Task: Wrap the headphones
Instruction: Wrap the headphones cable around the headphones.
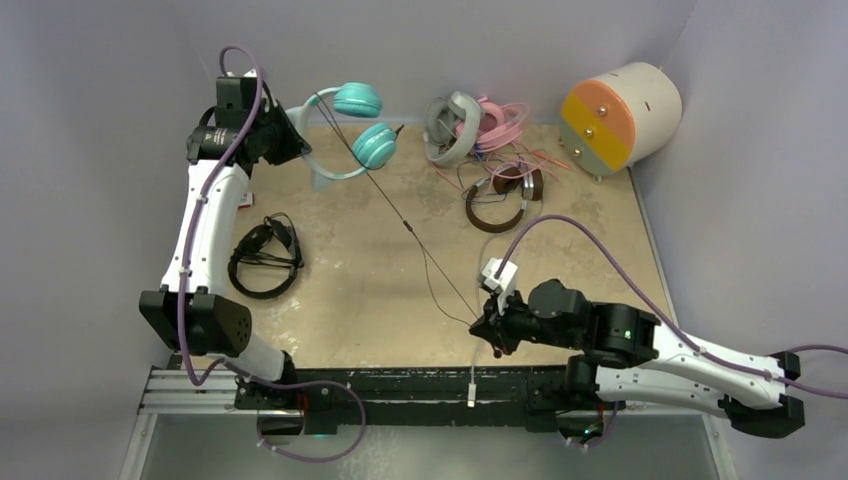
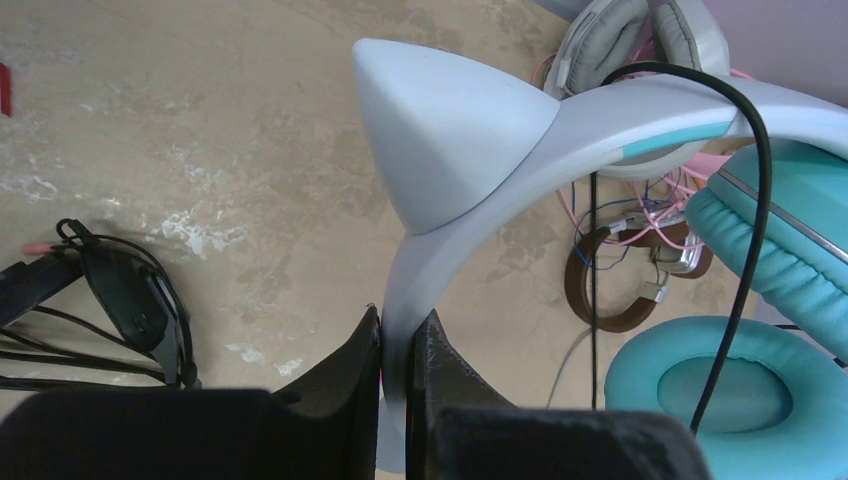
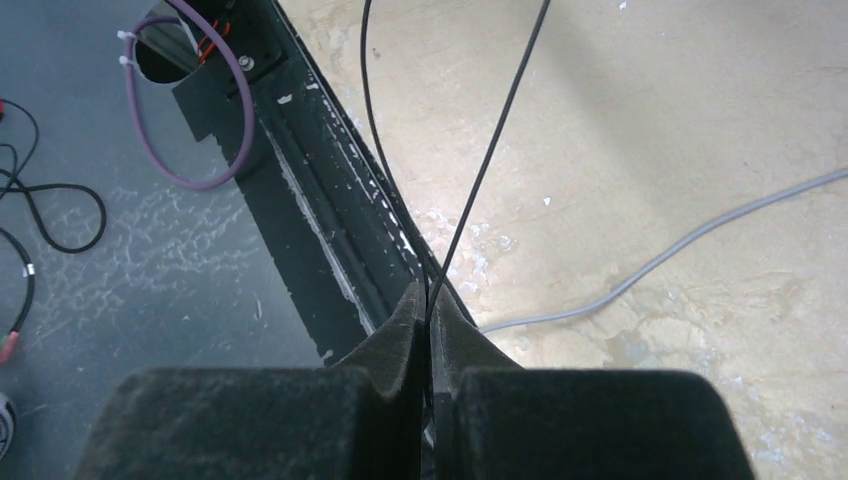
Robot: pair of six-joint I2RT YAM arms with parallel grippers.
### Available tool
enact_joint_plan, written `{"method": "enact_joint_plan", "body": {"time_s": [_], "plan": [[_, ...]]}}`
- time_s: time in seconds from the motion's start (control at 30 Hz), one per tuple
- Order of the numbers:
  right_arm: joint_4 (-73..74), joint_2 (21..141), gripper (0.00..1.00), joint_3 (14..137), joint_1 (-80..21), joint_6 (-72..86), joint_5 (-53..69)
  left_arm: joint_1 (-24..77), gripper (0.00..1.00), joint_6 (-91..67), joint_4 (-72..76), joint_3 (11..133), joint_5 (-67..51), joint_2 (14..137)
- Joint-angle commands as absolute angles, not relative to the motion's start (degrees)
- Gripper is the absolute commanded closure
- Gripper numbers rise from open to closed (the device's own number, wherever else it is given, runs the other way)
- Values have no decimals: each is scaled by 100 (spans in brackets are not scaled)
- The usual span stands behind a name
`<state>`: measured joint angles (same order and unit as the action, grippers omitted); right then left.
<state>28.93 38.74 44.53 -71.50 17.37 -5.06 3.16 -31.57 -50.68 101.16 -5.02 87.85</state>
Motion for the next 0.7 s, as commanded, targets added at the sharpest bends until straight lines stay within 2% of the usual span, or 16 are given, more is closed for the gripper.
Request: {"method": "enact_joint_plan", "body": {"time_s": [0.0,0.13,0.3,0.47,0.67], "plan": [[3536,3721,100,4866,-7146,1956,-546,1,100,-3568,-4486,10366,-1470,8903],[3616,3767,100,4887,-7146,1955,-197,-203,100,-3609,-4399,10306,-1653,8985],[3306,4099,100,5270,-7145,1765,326,-191,100,-3681,-4068,9798,-1064,8795],[3500,4600,100,6361,-7145,1252,571,196,100,-3256,-4063,9215,577,8456],[3965,5585,100,8154,-7146,332,383,528,100,-2844,-3847,8264,1619,7933]]}}
